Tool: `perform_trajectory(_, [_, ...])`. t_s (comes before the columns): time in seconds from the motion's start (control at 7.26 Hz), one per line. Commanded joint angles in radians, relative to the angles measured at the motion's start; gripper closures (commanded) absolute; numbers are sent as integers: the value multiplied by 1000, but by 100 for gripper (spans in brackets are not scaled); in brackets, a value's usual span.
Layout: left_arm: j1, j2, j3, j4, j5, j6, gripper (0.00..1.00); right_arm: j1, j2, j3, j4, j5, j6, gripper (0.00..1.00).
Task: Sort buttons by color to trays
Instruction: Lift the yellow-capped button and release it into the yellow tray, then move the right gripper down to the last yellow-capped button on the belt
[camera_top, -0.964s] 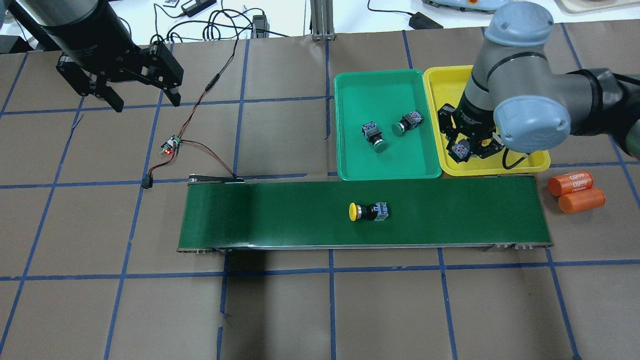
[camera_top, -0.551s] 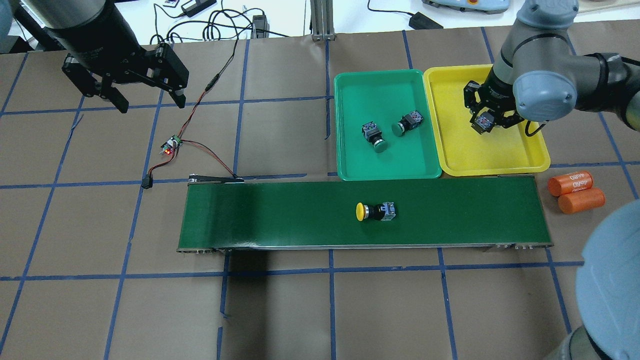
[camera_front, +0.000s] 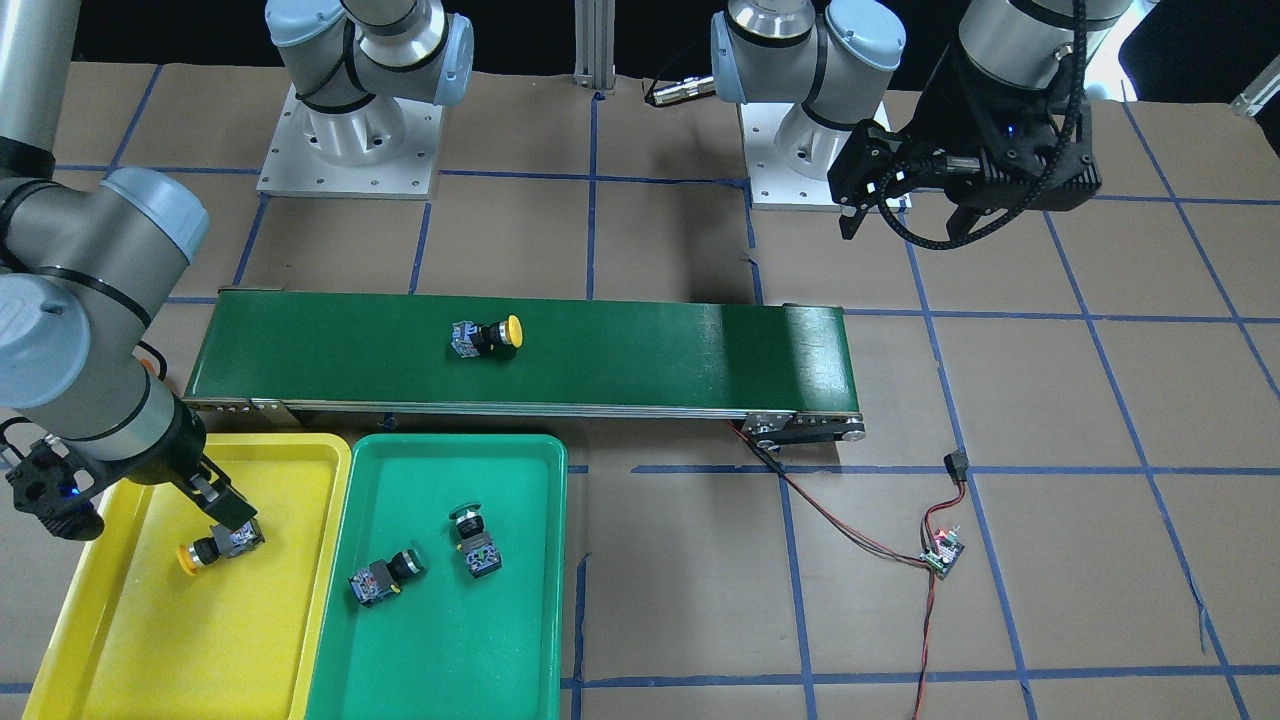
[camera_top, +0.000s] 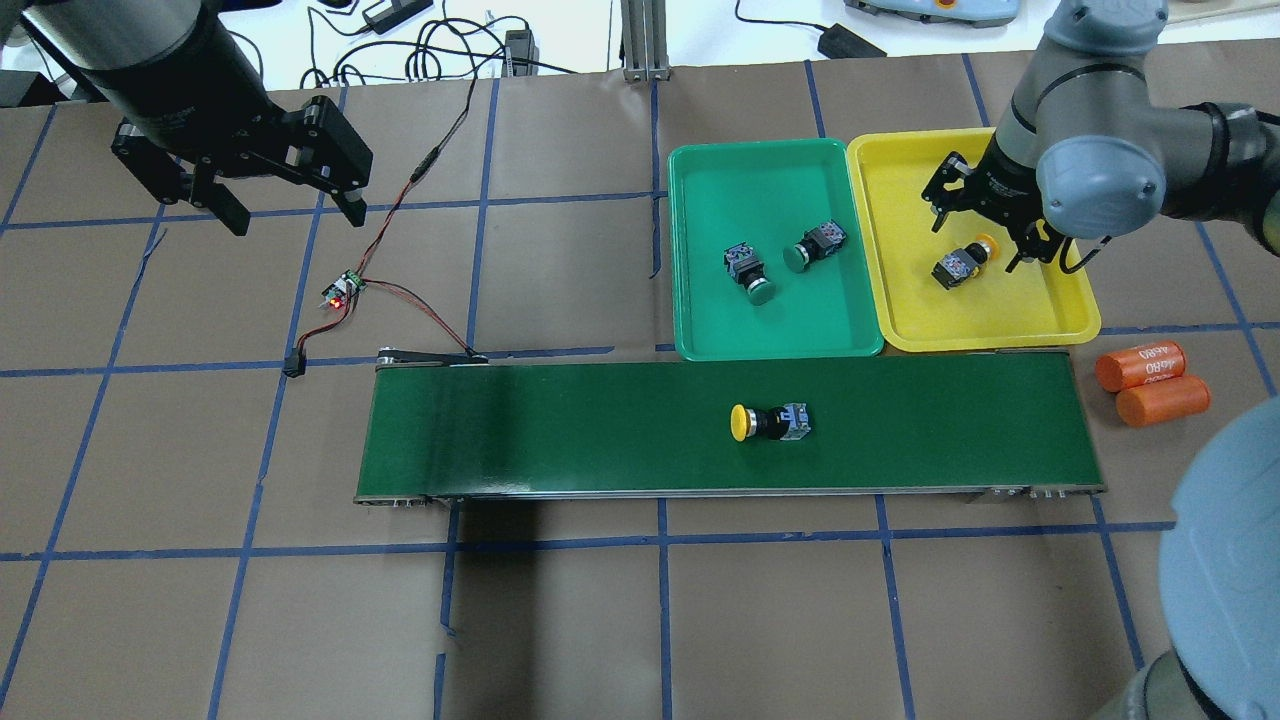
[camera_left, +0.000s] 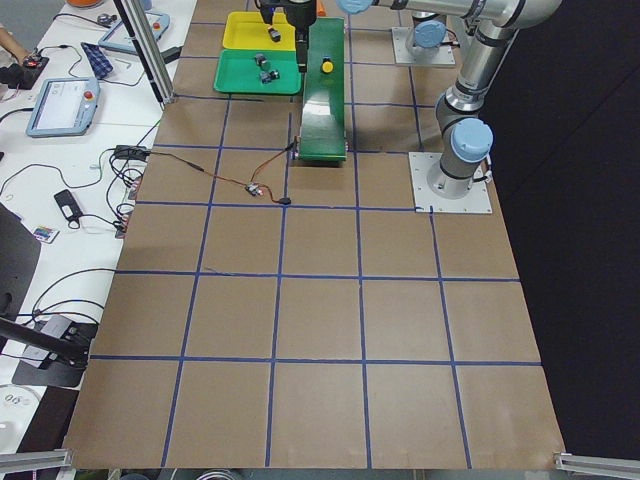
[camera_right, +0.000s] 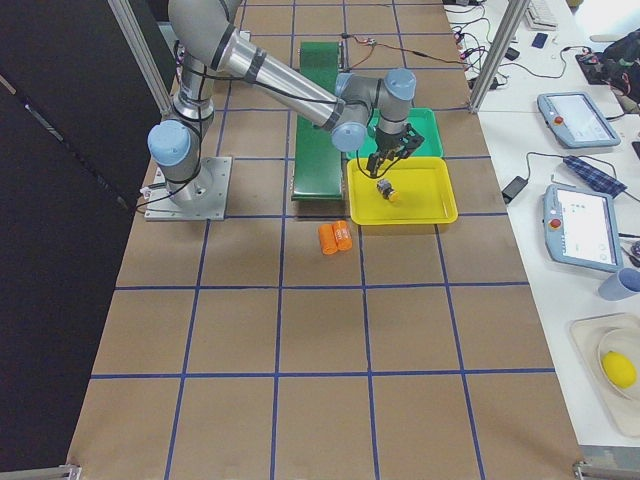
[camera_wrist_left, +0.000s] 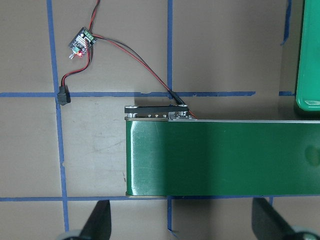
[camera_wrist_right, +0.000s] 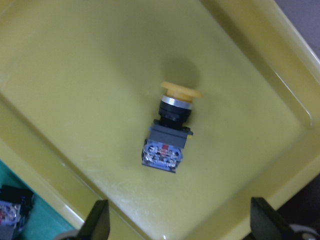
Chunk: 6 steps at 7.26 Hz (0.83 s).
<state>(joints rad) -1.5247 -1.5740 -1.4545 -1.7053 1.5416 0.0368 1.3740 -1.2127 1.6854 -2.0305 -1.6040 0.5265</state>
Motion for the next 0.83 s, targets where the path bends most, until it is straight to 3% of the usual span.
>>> perform_trajectory(0.0, [0, 2, -3, 0, 0, 5, 0, 3, -195, 11, 248, 9, 12, 0])
perform_trajectory(0.28, [0, -7, -4, 0, 0, 5, 0, 4, -366, 109, 355, 12, 45, 0])
perform_trajectory(0.41, [0, -6, -4, 0, 0, 5, 0, 7, -417, 194, 346, 30, 119, 0])
perform_trajectory(0.69, [0, -9, 0, 3, 0, 5, 0, 10, -427, 302, 313, 129, 256, 0])
